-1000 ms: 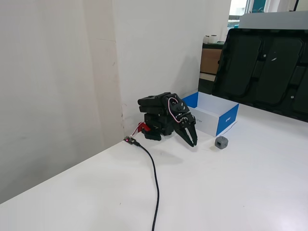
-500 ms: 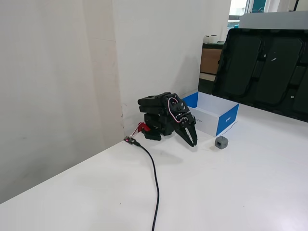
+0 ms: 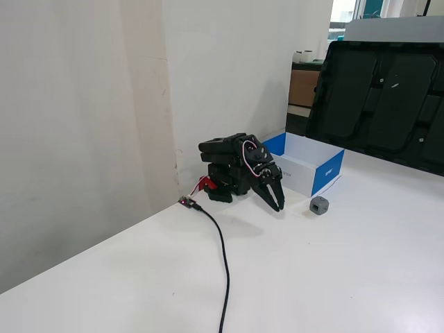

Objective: Pick the gray block and keep it in the box.

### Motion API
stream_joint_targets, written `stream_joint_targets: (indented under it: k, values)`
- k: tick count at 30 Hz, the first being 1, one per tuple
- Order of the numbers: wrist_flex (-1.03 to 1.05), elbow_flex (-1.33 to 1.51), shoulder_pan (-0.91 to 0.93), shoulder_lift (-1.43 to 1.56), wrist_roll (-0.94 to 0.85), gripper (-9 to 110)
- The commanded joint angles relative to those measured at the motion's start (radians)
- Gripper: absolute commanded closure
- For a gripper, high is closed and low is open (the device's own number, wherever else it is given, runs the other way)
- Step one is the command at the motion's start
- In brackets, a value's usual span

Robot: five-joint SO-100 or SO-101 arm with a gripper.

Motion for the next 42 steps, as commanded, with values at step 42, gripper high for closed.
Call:
stream_joint_targets:
  k: [42]
  values:
    - [0.072,-0.298,-0.086,-0.034,0.072,101]
